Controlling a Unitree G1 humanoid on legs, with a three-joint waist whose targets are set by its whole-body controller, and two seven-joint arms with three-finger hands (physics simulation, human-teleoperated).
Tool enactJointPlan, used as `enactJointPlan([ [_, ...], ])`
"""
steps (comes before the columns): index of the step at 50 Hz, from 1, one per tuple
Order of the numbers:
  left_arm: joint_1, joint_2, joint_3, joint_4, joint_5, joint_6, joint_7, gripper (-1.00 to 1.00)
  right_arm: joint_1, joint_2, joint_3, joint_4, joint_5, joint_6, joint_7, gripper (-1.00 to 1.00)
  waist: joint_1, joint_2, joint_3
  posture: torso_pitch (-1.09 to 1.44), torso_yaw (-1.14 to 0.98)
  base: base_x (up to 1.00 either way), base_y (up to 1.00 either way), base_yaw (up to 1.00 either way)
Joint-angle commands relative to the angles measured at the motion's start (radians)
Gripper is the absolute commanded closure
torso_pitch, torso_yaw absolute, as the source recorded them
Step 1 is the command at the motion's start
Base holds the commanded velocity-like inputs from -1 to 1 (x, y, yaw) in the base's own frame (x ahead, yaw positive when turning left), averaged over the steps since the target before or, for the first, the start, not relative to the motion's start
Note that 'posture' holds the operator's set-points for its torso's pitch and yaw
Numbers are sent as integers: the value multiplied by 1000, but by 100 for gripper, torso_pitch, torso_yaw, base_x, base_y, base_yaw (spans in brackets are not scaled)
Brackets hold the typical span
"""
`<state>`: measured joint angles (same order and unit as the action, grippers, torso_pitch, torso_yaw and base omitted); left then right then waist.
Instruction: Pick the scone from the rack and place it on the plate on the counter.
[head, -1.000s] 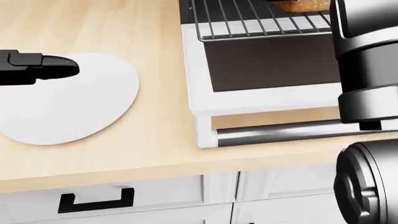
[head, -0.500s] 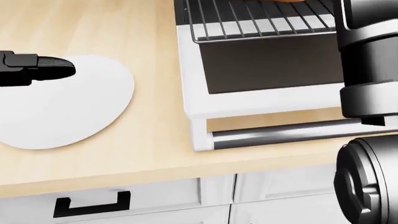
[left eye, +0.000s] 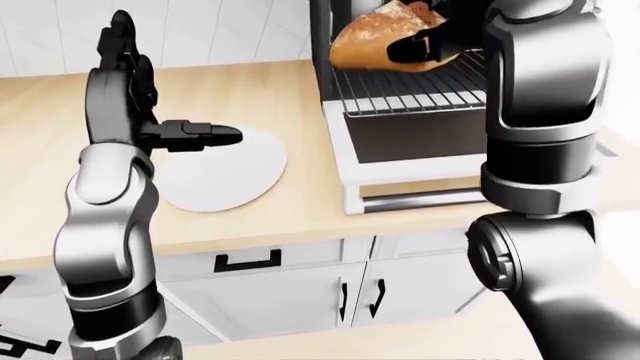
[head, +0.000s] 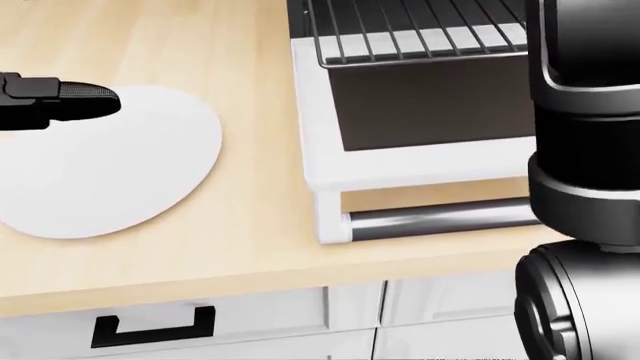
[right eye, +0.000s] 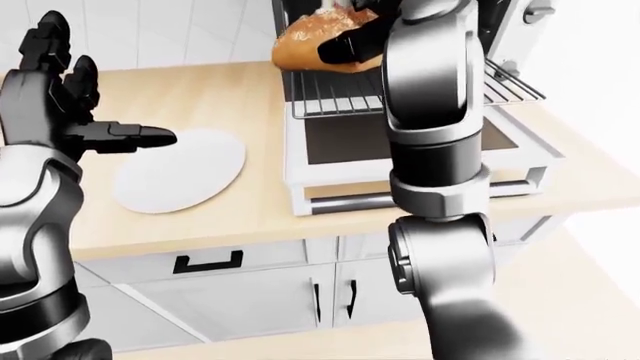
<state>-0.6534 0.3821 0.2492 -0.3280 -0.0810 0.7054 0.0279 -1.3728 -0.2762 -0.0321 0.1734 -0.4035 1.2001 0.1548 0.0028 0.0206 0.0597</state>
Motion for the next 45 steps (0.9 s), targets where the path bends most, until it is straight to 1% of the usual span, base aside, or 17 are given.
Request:
enactJointPlan([
  [1, -26, 12, 10, -29, 5, -28, 3, -100, -41, -3, 1, -54, -24, -2, 18, 100, 0, 2, -30, 0, 0, 0, 0, 0],
  [7, -21, 12, 17, -37, -1, -24, 5, -100, -73, 22, 11, -77, -42, 28, 60, 100, -3, 7, -29, 0, 0, 0, 0, 0],
  [10, -20, 12, 21, -39, -5, -21, 7, -100, -94, 46, 5, -72, -37, 25, 59, 100, -4, 10, -28, 0, 0, 0, 0, 0],
  [15, -13, 13, 26, -47, -15, -7, 13, -100, -124, 52, 6, -62, -31, 18, 61, 100, -2, 13, -27, 0, 2, 0, 0, 0],
  [20, -9, 16, 26, -53, -17, -3, 14, -100, -142, 59, 16, -55, -28, 11, 76, 100, 7, 15, -26, 0, 4, 0, 0, 0],
  [24, -1, 19, 25, -59, -17, -6, 12, -100, -163, 69, 6, -21, -18, -14, 72, 100, 15, 16, -27, 0, 7, 0, 0, 0],
  [32, 2, 27, 42, -81, -31, 18, 13, -100, -211, 80, -1, 53, 11, -56, 56, 100, 37, 19, -27, 0, 11, 0, 0, 0],
  [36, 7, 34, 53, -100, -41, 37, 14, -100, -235, 87, -11, 105, 38, -93, 35, 100, 51, 19, -27, 0, 13, 0, 0, 0],
  [41, 30, 41, 69, -138, -56, 55, 10, -100, -277, 98, -32, 228, 102, -188, -10, 100, 70, 21, -27, 0, 15, 0, 0, 0],
  [45, 55, 45, 86, -167, -68, 69, 10, -100, -298, 98, -29, 318, 144, -261, -35, 100, 86, 21, -28, 0, 17, 0, 0, 0],
])
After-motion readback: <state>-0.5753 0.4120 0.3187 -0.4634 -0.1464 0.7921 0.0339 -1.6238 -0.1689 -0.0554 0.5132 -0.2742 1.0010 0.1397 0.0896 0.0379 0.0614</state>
